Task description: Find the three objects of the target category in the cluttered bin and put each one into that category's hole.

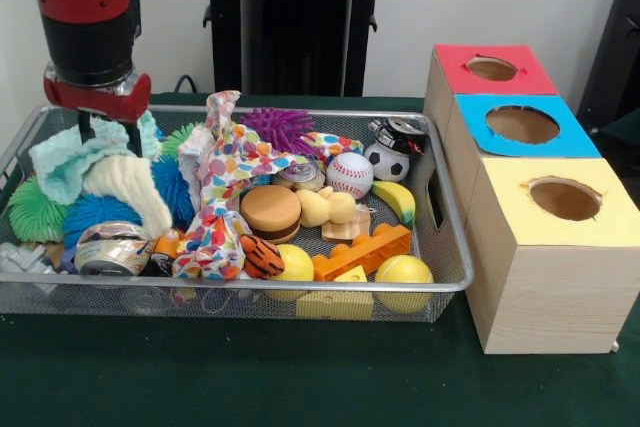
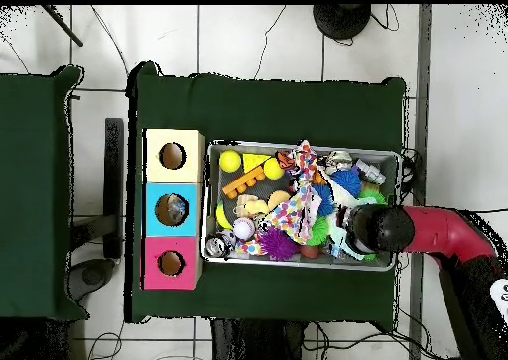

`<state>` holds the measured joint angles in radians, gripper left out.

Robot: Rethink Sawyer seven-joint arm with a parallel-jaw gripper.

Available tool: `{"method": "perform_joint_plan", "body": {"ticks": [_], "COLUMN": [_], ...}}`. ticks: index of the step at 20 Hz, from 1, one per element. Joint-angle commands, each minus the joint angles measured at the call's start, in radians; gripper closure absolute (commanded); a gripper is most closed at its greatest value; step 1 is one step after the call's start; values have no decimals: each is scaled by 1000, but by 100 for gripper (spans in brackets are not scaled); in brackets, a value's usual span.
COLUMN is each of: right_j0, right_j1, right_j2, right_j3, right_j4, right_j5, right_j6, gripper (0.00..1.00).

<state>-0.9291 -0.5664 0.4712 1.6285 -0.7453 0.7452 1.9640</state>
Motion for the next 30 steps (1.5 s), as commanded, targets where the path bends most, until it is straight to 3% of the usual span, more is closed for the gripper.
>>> {"method": "perform_joint_plan", "body": {"ticks": [1, 4, 8, 9, 12, 15, 20, 27, 30], "right_j0": [-5, -11, -51, -63, -54, -11, 42, 103, 147], "right_j1": [92, 115, 161, 168, 164, 93, -10, 24, 26], "right_j2": [-33, -41, -6, 9, 6, -7, 22, 56, 30], "right_j3": [-62, -86, -120, -119, -110, -44, 43, 38, 48], "right_j4": [-120, -144, -124, -114, -83, -35, 84, 261, 304], "right_j5": [-90, -110, -87, -86, -71, -59, 2, 96, 70], "right_j6": [-132, -123, -201, -224, -181, -75, 8, 29, 82], "gripper": [0, 0, 0, 100, 100, 100, 100, 100, 100]}}
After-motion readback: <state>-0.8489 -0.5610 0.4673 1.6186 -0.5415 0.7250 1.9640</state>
